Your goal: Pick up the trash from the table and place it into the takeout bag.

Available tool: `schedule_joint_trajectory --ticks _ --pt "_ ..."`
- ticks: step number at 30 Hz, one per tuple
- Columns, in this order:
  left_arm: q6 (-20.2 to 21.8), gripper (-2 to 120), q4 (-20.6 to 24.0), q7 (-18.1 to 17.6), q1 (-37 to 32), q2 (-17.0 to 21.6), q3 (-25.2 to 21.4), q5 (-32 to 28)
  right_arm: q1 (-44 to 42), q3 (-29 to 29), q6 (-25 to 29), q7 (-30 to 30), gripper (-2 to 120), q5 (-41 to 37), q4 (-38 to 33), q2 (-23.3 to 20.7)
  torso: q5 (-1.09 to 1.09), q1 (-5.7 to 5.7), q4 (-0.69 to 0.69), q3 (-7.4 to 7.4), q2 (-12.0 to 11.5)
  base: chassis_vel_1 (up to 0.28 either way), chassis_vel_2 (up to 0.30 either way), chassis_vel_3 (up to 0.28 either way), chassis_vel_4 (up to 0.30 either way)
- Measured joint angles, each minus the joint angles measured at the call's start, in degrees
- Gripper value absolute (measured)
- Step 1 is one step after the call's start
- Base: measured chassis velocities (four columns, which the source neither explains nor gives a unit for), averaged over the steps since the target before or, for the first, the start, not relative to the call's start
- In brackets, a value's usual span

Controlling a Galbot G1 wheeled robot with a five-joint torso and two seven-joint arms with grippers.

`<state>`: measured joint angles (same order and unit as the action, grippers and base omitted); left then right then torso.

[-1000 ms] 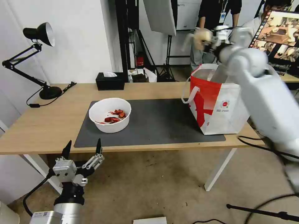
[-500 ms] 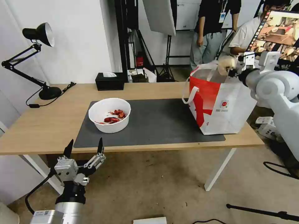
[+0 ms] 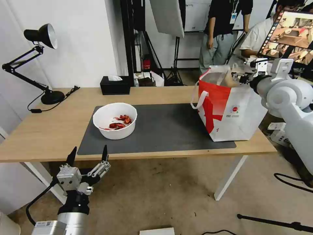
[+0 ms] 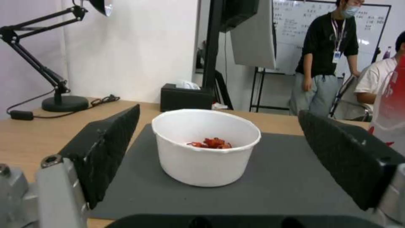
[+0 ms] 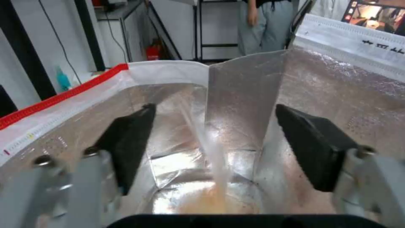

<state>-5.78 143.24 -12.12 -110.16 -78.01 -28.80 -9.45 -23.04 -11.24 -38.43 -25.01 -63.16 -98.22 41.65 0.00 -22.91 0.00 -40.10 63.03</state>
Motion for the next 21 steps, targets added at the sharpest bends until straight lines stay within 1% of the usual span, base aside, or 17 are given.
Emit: schedule_joint_trajectory --ticks 2,3,5,7,11,12,15,16,19,20,21 --pt "0.0 100 0.0 0.0 -0.1 0.0 0.0 0.0 -0.2 -0.3 0.1 0.0 88 0.0 -0.4 0.0 0.0 0.0 0.0 0.0 0.0 0.0 0.0 0.0 0.0" --pt "0.0 100 0.0 0.0 -0.1 0.0 0.0 0.0 -0.2 -0.3 0.1 0.0 88 0.0 -0.4 0.0 0.0 0.0 0.0 0.0 0.0 0.0 0.0 0.0 0.0" --pt "0.0 100 0.0 0.0 -0.1 0.1 -0.1 0.1 -0.4 -0.7 0.4 0.0 98 0.1 -1.3 0.0 0.0 0.0 0.0 0.0 0.0 0.0 0.0 0.0 0.0" --pt "0.0 100 0.0 0.0 -0.1 0.1 -0.1 0.1 -0.5 -0.8 0.5 -0.1 99 0.1 -1.5 -0.1 0.0 0.0 0.0 0.0 0.0 0.0 0.0 0.0 0.0" --pt "-0.1 100 0.0 0.0 -0.3 0.0 -0.1 0.2 -4.5 -3.3 2.2 -0.2 100 0.1 -8.2 -2.3 -0.01 0.0 0.0 0.0 0.0 0.0 0.0 0.0 0.0" --pt "-0.1 100 0.0 0.0 -0.3 0.0 -0.1 0.2 -4.5 -3.3 2.2 -0.2 100 0.1 -8.2 -2.3 -0.01 0.0 0.0 0.0 0.0 0.0 0.0 0.0 0.0" --pt "-0.1 100 0.0 0.0 -0.3 0.0 -0.1 0.2 -11.7 -7.9 5.3 0.7 100 0.3 -14.9 -5.1 -0.01 0.0 0.0 0.0 0.0 0.0 0.0 0.0 0.0" --pt "-0.1 100 0.0 0.0 -0.3 0.0 -0.1 0.2 -11.7 -7.9 5.3 0.7 100 0.3 -14.9 -5.1 -0.01 0.0 0.0 0.0 0.0 0.0 0.0 0.0 0.0" --pt "-0.1 100 0.0 0.0 -0.2 -0.1 -0.1 0.2 -21.1 -13.6 8.3 1.1 100 1.8 -22.1 -6.7 0.0 0.0 0.02 0.0 0.0 0.0 0.0 0.0 0.0" --pt "-0.1 100 0.0 0.0 -0.2 -0.1 -0.1 0.2 -21.1 -13.6 8.3 1.1 100 1.8 -22.1 -6.7 0.0 0.0 0.02 0.0 0.0 0.0 0.0 0.0 0.0" --pt "-0.1 100 0.0 0.0 -0.2 -0.1 -0.1 0.2 -23.2 -14.7 9.2 1.1 100 2.2 -23.7 -6.8 0.0 0.0 0.02 0.01 0.0 0.0 0.0 0.0 0.0"
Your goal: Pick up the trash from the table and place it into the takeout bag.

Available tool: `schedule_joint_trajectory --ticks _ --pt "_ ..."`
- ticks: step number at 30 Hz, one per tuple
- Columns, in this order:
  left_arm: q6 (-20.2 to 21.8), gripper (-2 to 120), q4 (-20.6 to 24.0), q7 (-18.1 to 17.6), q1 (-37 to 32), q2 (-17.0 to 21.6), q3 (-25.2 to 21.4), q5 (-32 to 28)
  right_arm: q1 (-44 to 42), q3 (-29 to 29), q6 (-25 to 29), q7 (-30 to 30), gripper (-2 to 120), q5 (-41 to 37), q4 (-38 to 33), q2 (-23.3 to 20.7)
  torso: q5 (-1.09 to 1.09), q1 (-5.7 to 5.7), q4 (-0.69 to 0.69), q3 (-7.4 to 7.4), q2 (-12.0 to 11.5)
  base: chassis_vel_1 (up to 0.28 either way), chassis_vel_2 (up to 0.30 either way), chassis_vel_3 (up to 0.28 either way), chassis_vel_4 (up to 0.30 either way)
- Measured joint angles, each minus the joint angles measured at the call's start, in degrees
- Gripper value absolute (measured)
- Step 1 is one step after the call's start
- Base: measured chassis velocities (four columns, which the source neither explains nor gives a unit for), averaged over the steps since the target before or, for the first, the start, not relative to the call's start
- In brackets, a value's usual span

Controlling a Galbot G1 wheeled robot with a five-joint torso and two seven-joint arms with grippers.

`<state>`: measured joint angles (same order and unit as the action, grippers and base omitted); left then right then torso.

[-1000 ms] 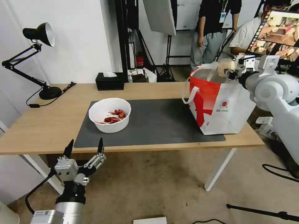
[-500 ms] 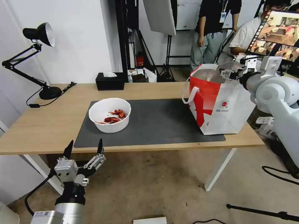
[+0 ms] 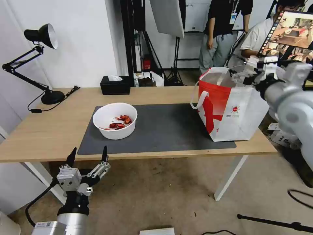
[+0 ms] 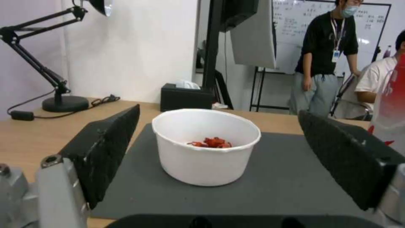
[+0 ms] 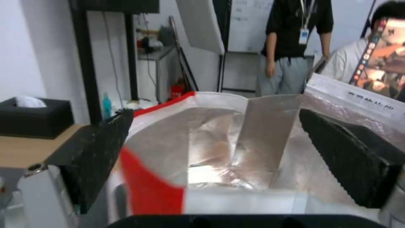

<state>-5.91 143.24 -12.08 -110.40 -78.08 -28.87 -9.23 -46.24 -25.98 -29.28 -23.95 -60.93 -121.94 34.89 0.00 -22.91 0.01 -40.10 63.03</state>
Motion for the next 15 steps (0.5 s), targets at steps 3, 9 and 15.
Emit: schedule_joint_trajectory --ticks 3,9,15 --pt "0.0 100 0.0 0.0 0.0 0.0 0.0 0.0 -6.4 -3.2 3.6 0.0 100 2.4 -3.9 0.4 -0.02 0.0 -0.02 0.0 0.0 0.0 0.0 0.0 0.0" --pt "-0.1 100 0.0 0.0 0.0 -0.2 0.3 0.1 -27.8 -10.0 13.6 3.1 100 14.2 -10.1 7.8 0.01 0.0 -0.01 0.0 0.0 0.0 0.0 0.0 0.0" --pt "-0.1 100 0.0 0.0 0.1 0.0 0.5 0.1 -42.1 -13.0 21.8 9.2 100 26.2 -11.1 17.4 0.0 0.0 -0.01 0.0 0.0 0.0 0.0 0.0 0.0"
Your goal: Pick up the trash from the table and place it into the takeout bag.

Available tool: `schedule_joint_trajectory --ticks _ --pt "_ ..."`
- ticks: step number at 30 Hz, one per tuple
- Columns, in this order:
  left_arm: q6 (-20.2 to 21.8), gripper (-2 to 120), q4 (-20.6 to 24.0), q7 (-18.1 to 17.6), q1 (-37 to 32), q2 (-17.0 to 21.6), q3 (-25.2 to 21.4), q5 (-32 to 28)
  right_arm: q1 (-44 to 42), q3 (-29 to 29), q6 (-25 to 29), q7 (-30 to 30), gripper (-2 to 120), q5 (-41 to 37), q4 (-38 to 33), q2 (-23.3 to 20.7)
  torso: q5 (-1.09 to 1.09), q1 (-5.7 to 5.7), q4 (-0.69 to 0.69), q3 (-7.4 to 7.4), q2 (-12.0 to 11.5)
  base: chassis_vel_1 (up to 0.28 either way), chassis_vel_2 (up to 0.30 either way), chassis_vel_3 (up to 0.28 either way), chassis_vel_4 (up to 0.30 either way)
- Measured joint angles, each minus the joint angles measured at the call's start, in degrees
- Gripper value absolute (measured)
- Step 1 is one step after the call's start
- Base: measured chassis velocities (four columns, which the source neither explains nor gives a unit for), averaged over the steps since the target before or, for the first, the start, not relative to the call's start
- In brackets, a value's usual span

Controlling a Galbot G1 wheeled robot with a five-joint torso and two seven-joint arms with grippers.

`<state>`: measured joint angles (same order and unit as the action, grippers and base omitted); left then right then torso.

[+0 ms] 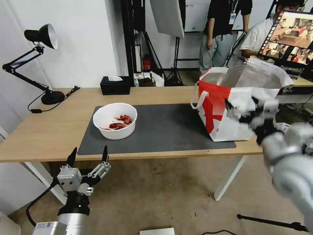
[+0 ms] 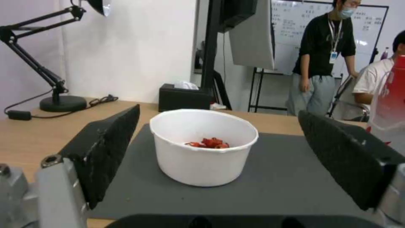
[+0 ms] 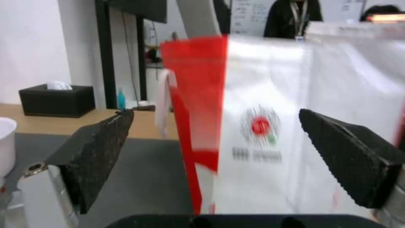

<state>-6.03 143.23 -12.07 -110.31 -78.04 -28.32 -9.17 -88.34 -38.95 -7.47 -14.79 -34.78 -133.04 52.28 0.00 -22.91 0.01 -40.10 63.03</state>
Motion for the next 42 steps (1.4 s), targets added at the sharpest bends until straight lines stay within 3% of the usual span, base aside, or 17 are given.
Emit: schedule_joint_trajectory --ticks 1,2,4,6,14,36,42 --pt "0.0 100 0.0 0.0 0.0 0.0 0.0 0.0 0.0 0.0 0.0 0.0 100 0.0 0.0 0.0 0.0 0.0 0.0 0.0 0.0 0.0 0.0 0.0 0.0" --pt "0.0 100 0.0 0.0 0.0 0.0 0.1 0.0 -3.9 -0.7 2.8 1.9 100 3.2 -0.1 3.9 0.0 0.0 0.01 0.0 0.0 0.0 0.0 0.0 0.0" --pt "-0.1 100 0.0 0.0 0.1 0.0 0.1 0.0 -5.9 -1.0 4.4 2.8 100 4.8 -0.2 6.3 0.0 0.0 0.0 0.0 0.0 0.0 0.0 0.0 0.0" --pt "-0.1 100 0.0 0.0 0.1 0.0 0.3 0.0 -10.1 -1.3 8.7 5.3 100 8.7 -0.4 12.0 -0.02 0.0 0.0 0.0 0.0 0.0 0.0 0.0 0.0" --pt "-0.2 100 0.0 0.0 0.2 0.4 0.4 0.0 -14.9 -0.9 13.5 8.7 100 13.9 -1.1 18.7 -0.01 -0.01 -0.01 0.0 0.0 0.0 0.0 0.0 0.0" --pt "0.1 100 0.0 0.1 0.5 1.0 0.2 -0.5 -15.2 -0.6 14.0 8.9 100 14.1 -0.7 19.5 0.0 -0.01 -0.01 -0.01 0.0 0.0 0.0 0.0 0.0" --pt "2.9 100 0.0 0.1 1.8 2.7 -0.6 -2.6 -14.9 -0.4 13.8 8.8 100 14.1 -0.6 19.5 0.0 -0.01 -0.02 -0.01 0.0 0.0 0.0 0.0 0.0"
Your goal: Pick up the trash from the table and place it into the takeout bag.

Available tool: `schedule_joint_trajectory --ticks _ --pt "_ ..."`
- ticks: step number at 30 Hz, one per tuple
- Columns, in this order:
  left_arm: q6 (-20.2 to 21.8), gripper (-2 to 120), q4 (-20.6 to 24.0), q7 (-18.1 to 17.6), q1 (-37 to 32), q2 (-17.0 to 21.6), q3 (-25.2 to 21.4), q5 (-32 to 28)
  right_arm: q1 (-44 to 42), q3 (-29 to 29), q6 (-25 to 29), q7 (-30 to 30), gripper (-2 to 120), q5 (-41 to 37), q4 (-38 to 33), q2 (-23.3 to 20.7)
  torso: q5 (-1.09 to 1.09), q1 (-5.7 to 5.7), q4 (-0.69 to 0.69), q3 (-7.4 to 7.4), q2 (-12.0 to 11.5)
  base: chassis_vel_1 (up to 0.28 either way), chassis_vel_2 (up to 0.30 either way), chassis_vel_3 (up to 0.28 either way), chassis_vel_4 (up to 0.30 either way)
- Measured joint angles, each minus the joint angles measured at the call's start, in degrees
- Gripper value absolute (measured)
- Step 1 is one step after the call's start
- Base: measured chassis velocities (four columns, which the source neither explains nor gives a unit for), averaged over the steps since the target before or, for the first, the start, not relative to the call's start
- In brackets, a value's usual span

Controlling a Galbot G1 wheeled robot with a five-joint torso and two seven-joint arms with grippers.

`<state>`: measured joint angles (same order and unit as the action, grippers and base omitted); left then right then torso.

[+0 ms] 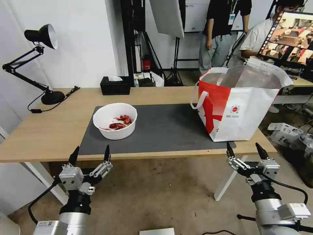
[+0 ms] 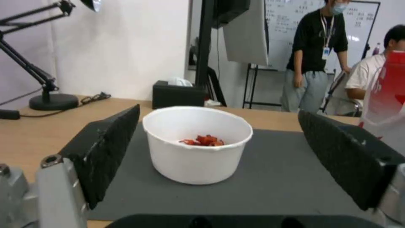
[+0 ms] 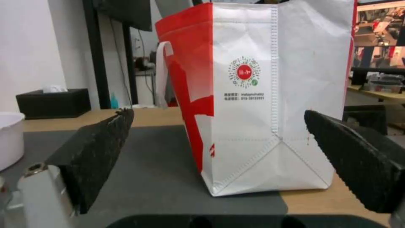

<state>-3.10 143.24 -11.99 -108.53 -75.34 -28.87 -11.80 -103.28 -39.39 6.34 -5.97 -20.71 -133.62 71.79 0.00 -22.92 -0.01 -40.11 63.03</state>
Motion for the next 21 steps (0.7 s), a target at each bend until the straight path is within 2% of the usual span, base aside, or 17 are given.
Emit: schedule_joint_trajectory --ticks 3,4,6,7,9,13,14,15,17,19,20,21 --pt "4.3 100 0.0 -0.1 2.8 3.4 -1.8 -5.1 0.3 0.4 -0.1 0.0 100 0.1 0.0 0.0 0.0 0.0 0.0 0.0 0.0 0.0 0.0 0.0 0.0" --pt "4.3 100 0.0 -0.1 2.8 3.4 -1.8 -5.1 0.3 0.4 -0.1 0.0 100 0.1 0.0 0.0 0.0 0.0 0.0 0.0 0.0 0.0 0.0 0.0 0.0" --pt "9.8 100 0.0 -2.0 6.8 7.1 -3.3 -11.8 0.5 1.0 -0.3 -0.1 100 0.2 0.1 -0.1 -0.01 0.0 0.01 0.0 0.0 0.0 0.0 0.0 0.0" --pt "9.8 100 0.0 -2.0 6.8 7.1 -3.3 -11.8 0.5 1.0 -0.3 -0.1 100 0.2 0.1 -0.1 -0.01 0.0 0.01 0.0 0.0 0.0 0.0 0.0 0.0" --pt "13.5 100 0.0 -3.7 10.6 10.3 -4.3 -16.6 0.9 1.8 -0.4 -0.1 100 0.4 0.5 -0.6 -0.02 0.0 0.02 0.0 0.0 0.0 0.0 0.0 0.0" --pt "17.2 100 -0.1 -6.1 13.7 13.6 -6.9 -22.1 3.1 4.1 -1.8 -0.6 100 0.4 1.6 -2.6 0.0 0.0 0.02 0.0 0.0 0.0 0.0 0.0 0.0" --pt "18.4 100 -0.7 -6.6 14.7 14.6 -8.1 -24.0 4.0 4.9 -2.2 -0.9 100 0.3 2.1 -3.5 0.0 0.0 -0.06 -0.01 0.0 0.0 0.0 0.0 0.0" --pt "18.4 100 -0.7 -6.6 14.7 14.6 -8.1 -24.0 4.0 4.9 -2.2 -0.9 100 0.3 2.1 -3.5 0.0 0.0 -0.06 -0.01 0.0 0.0 0.0 0.0 0.0" --pt "20.3 100 -2.6 -7.1 18.1 18.8 -8.8 -28.2 4.5 5.4 -2.6 -1.2 100 0.1 2.6 -3.8 -0.01 0.0 -0.01 -0.01 0.0 0.0 0.0 0.0 0.0" --pt "20.3 100 -2.6 -7.1 18.1 18.8 -8.8 -28.2 4.5 5.4 -2.6 -1.2 100 0.1 2.6 -3.8 -0.01 0.0 -0.01 -0.01 0.0 0.0 0.0 0.0 0.0" --pt "21.1 100 -5.0 -7.3 21.4 22.5 -8.5 -31.5 4.6 5.4 -2.6 -1.2 100 0.1 2.9 -3.7 -0.02 -0.01 0.02 -0.01 0.0 0.0 0.0 0.0 0.0" --pt "21.5 100 -6.5 -7.4 23.6 24.7 -8.0 -33.5 4.6 5.4 -2.6 -1.2 100 0.1 3.0 -3.6 -0.01 -0.01 0.02 -0.01 0.0 0.0 0.0 0.0 0.0"
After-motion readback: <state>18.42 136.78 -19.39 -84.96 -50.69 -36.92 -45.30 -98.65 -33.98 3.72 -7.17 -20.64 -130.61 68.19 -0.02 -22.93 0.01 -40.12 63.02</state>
